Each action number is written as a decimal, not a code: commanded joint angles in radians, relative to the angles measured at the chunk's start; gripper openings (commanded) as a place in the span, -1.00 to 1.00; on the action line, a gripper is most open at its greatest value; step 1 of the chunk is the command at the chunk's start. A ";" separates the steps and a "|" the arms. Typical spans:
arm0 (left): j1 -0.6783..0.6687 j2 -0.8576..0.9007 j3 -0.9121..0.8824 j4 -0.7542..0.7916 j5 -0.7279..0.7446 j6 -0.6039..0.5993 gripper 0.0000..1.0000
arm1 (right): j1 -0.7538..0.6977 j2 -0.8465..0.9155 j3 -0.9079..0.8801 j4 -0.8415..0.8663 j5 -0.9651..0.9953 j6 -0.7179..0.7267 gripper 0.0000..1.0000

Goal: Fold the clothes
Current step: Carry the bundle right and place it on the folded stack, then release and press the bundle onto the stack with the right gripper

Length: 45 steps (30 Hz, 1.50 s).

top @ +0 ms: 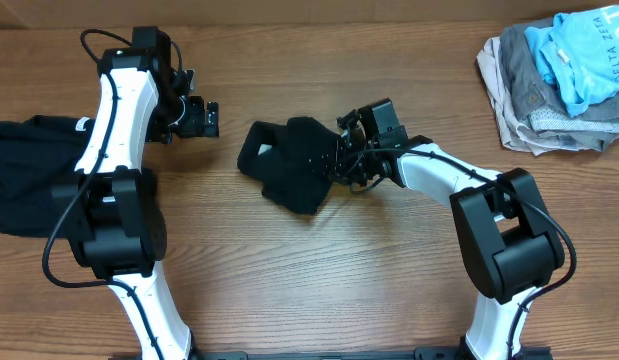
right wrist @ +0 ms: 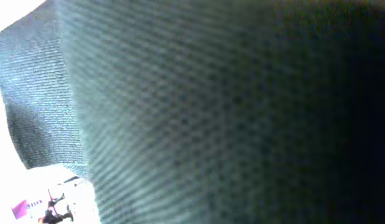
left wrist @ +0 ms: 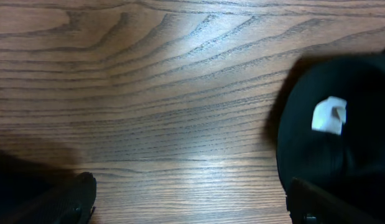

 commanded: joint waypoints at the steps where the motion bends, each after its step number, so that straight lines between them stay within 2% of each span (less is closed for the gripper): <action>1: -0.009 0.003 0.013 -0.002 0.011 0.021 1.00 | -0.027 -0.024 0.000 0.039 -0.048 0.023 -0.92; 7: -0.009 0.003 -0.008 0.010 0.011 0.021 1.00 | -0.150 -0.160 0.027 -0.002 -0.061 -0.024 -0.92; 13: -0.009 0.003 -0.040 0.039 0.011 0.020 0.99 | -0.355 -0.299 0.069 -0.041 -0.106 -0.050 -0.92; 17: -0.009 0.003 -0.055 0.050 0.012 0.020 0.99 | -0.478 -0.329 0.104 -0.041 -0.123 -0.060 -0.92; 28: -0.010 0.003 -0.057 0.058 0.015 0.011 1.00 | -0.733 -0.311 0.280 -0.012 -0.095 -0.159 -0.93; 35: -0.024 0.003 -0.057 0.080 0.047 -0.014 0.99 | -0.805 -0.258 0.437 0.019 0.042 -0.159 -0.93; 39: -0.036 0.003 -0.057 0.083 0.049 -0.014 1.00 | -0.850 -0.190 0.484 0.136 0.039 -0.149 -0.93; 45: -0.047 0.003 -0.057 0.057 0.050 -0.014 1.00 | -0.889 -0.050 0.486 0.369 0.001 -0.016 -0.93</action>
